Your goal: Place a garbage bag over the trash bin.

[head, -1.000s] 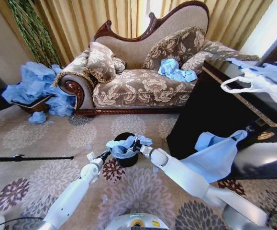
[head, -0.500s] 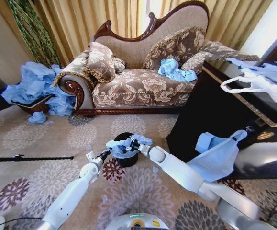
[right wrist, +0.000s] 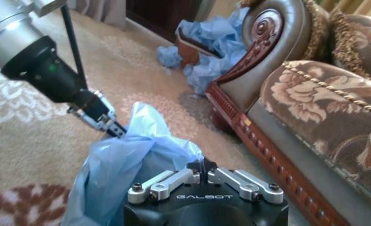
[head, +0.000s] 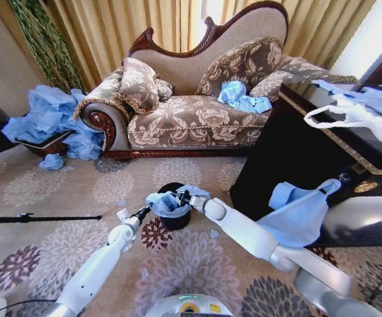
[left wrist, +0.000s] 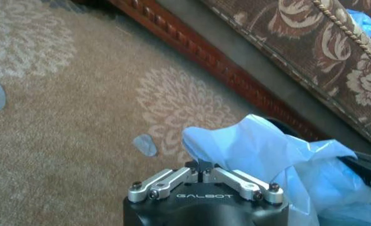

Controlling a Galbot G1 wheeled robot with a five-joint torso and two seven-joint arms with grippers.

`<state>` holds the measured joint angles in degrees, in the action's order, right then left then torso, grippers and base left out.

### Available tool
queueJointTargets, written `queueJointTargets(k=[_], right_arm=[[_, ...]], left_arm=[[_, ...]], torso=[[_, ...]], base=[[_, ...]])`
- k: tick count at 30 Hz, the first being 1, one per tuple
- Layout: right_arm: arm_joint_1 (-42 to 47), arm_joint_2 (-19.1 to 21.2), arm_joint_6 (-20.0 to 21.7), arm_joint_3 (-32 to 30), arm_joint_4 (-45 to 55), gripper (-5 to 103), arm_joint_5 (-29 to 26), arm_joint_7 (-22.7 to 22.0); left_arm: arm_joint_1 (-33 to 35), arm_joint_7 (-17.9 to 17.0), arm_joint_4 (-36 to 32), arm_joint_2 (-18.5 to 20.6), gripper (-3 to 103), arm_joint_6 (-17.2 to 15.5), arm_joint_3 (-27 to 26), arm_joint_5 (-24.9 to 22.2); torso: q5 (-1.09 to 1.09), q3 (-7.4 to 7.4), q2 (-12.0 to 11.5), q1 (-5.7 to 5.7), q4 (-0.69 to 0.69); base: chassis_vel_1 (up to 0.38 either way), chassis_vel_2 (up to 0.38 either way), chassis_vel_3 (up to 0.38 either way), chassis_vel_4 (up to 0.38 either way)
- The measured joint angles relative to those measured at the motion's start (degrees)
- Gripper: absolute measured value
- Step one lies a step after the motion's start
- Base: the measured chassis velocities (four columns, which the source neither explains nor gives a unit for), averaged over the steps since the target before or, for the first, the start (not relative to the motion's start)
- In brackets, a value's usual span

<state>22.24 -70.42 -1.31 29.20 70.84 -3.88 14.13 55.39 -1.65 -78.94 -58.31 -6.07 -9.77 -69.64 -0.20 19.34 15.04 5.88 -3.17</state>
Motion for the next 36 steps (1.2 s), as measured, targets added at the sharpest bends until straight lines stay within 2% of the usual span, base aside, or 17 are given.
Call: queueJointTargets(k=[5,16,21,24,36], right_arm=[[-0.8,-1.5,-1.1,-0.5,-1.7,0,-0.1,-1.6],[-3.4,-3.6,-2.3,-2.0,-5.8,0,0.0,-1.3],[-4.2,-5.7,-4.1,-2.6,-9.7,0,0.1,-0.8],[-4.8,-8.8,-6.9,-4.9,-15.1,0,2.0,-0.2],[-7.5,-12.7,-8.5,-8.3,-22.0,0,5.4,2.1]], left_arm=[[0.2,0.0,-0.8,0.7,0,0.1,-0.6,-0.5],[0.0,-0.2,-2.3,2.1,0,0.2,-2.0,-1.3],[-0.8,-0.2,-0.4,1.1,0,0.4,-1.9,-0.7],[-1.1,-0.3,0.7,-0.2,0,0.7,-1.8,0.1],[-0.5,-0.5,0.3,-1.4,0,1.0,-2.0,1.0]], torso=[[0.0,0.0,0.0,0.0,0.0],[0.0,0.0,0.0,0.0,0.01],[0.01,0.0,0.0,0.0,-0.01],[0.0,0.0,0.0,0.0,0.02],[0.0,0.0,0.0,-0.01,0.01]], base=[[0.0,0.0,0.0,0.0],[0.0,0.0,0.0,0.0],[0.0,0.0,0.0,0.0],[0.0,0.0,0.0,0.0],[0.0,0.0,0.0,0.0]])
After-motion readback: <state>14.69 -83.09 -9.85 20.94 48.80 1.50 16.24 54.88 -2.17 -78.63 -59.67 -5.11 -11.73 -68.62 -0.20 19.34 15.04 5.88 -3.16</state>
